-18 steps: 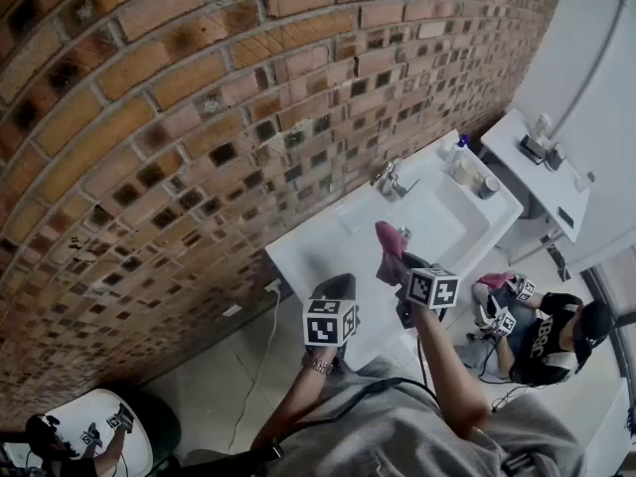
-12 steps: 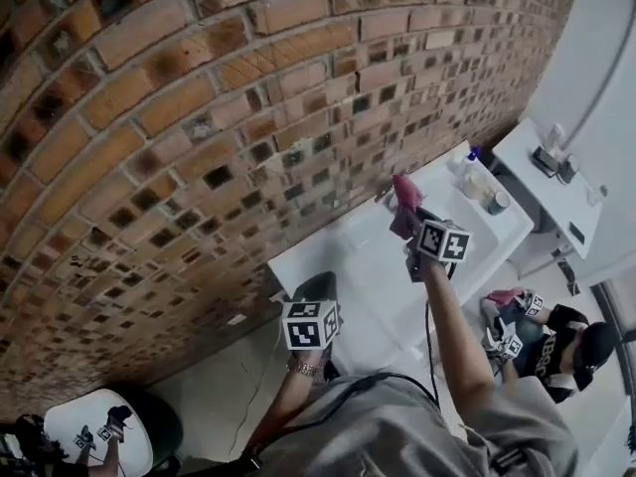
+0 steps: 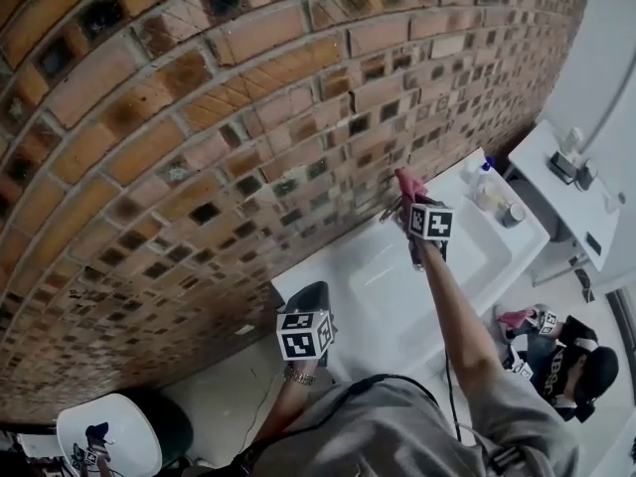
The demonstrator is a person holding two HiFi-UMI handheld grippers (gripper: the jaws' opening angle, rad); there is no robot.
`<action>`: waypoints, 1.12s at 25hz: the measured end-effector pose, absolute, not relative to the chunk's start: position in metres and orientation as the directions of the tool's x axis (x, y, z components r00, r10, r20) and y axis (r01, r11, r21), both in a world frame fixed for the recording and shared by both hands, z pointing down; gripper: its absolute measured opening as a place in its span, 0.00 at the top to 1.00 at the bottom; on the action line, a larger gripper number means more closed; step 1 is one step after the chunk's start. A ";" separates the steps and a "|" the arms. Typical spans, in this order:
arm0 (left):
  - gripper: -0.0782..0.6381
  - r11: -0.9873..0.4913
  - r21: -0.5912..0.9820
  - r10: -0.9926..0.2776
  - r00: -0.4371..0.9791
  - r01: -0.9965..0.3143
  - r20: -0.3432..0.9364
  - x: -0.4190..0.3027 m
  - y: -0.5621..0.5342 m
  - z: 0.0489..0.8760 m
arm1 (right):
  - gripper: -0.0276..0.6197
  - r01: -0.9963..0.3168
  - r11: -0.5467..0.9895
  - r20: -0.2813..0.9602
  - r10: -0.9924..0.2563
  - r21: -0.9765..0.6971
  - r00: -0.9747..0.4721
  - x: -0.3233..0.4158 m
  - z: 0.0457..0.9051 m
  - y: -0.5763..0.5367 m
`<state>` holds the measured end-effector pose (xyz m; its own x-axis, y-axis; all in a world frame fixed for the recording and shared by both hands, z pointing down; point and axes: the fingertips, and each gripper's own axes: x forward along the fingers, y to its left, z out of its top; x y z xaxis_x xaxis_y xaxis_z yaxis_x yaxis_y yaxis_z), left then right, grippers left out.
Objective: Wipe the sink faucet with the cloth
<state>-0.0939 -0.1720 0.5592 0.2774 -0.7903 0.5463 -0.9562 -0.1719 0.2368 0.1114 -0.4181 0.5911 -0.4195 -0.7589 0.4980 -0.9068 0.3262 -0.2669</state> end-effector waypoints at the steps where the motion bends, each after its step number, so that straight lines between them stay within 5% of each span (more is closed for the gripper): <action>1: 0.86 -0.186 0.219 -0.789 0.279 -0.958 0.548 -0.088 -0.177 0.560 | 0.84 -0.908 0.350 0.487 -0.767 -0.229 -0.418 0.106 0.589 -0.413; 9: 0.86 -0.291 0.203 -0.763 0.354 -0.935 0.541 -0.040 -0.199 0.564 | 0.84 -0.820 0.557 0.491 -0.682 -0.130 -0.542 0.055 0.618 -0.368; 15: 0.86 -0.298 0.204 -0.747 0.361 -0.932 0.557 -0.035 -0.199 0.569 | 0.85 -0.788 0.588 0.687 -0.497 -0.183 -0.530 0.062 0.705 -0.347; 20: 0.86 -0.256 0.205 -0.755 0.328 -0.945 0.568 -0.051 -0.192 0.570 | 0.85 -0.894 0.298 0.537 -0.719 -0.335 -0.441 0.130 0.631 -0.366; 23: 0.86 -0.213 0.206 -0.760 0.295 -0.955 0.580 -0.068 -0.195 0.576 | 0.85 -0.888 0.337 0.446 -0.774 -0.312 -0.450 0.143 0.616 -0.408; 28: 0.86 -0.196 0.200 -0.766 0.278 -0.960 0.580 -0.075 -0.194 0.575 | 0.85 -0.890 0.368 0.515 -0.726 -0.270 -0.457 0.133 0.657 -0.436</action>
